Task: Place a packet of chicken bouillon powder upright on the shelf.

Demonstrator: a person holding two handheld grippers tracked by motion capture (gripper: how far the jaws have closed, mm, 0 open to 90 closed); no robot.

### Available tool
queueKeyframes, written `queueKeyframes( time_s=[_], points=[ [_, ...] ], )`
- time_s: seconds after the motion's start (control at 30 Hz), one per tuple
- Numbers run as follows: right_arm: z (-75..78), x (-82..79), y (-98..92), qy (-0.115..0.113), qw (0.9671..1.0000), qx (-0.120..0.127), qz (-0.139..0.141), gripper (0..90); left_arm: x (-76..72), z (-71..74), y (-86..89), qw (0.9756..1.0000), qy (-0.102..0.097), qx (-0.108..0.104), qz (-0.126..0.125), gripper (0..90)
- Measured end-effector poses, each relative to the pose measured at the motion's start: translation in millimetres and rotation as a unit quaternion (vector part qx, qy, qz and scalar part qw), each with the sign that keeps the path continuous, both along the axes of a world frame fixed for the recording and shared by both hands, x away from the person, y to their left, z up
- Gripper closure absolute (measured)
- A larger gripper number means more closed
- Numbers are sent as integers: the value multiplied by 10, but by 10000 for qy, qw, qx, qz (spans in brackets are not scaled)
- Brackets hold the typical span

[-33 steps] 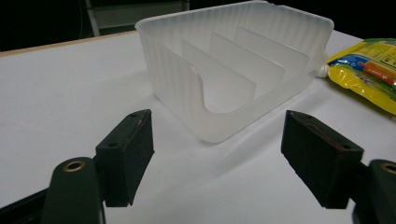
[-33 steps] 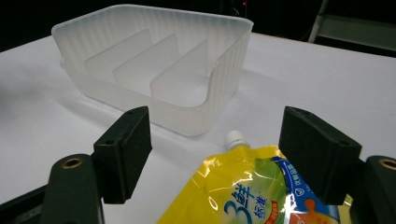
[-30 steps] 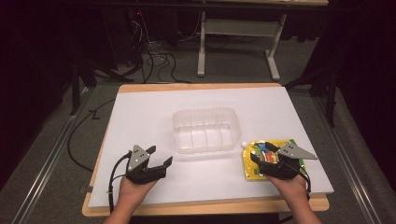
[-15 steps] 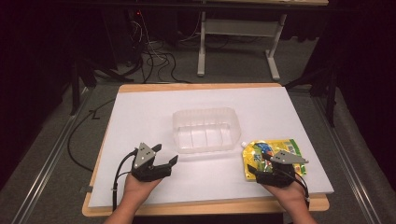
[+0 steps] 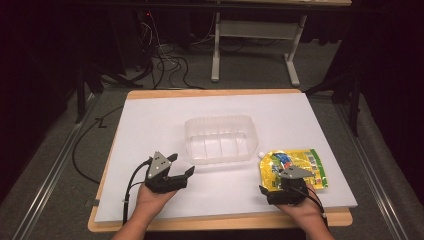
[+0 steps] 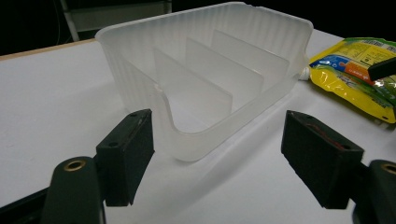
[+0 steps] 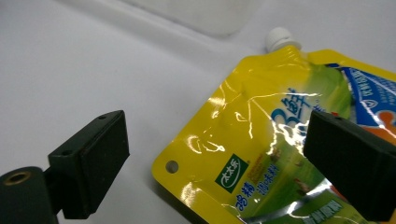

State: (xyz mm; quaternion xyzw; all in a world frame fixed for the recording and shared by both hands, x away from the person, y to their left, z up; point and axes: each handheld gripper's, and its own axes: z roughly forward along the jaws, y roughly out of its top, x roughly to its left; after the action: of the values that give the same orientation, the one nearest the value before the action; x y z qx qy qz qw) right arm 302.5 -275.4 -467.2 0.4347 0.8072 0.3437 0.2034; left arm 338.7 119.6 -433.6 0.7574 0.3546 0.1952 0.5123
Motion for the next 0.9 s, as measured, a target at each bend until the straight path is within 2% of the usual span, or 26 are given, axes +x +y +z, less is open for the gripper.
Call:
queueKeyframes(
  time_s=[0.03,0.1,0.13,0.37,0.53,0.6,0.73,0.87,0.9],
  points=[
    [-27,10,44,47,9999,-149,49,64,-3,4,7,10000,11,-5,7,259],
    [-36,15,53,31,9998,-185,62,65,-4,4,9,10000,5,-6,15,259],
    [-55,23,67,36,9995,-315,60,72,-4,5,13,10000,11,19,9,259],
    [-101,33,48,42,9984,-555,20,94,-1,-3,7,10000,8,40,3,259],
    [-104,33,50,12,9984,-557,7,100,5,-6,6,10000,18,29,17,259],
    [-94,24,36,-54,9982,-588,-68,134,3,-5,6,10000,18,31,11,260],
    [-83,15,39,-67,9982,-601,-48,161,4,-7,9,10000,23,21,11,259],
    [-11,-35,45,-311,9976,-621,-71,237,3,-5,22,10000,25,6,25,259],
    [-11,-35,45,-311,9976,-621,-71,237,3,-5,22,10000,25,6,25,260]
  ],
)
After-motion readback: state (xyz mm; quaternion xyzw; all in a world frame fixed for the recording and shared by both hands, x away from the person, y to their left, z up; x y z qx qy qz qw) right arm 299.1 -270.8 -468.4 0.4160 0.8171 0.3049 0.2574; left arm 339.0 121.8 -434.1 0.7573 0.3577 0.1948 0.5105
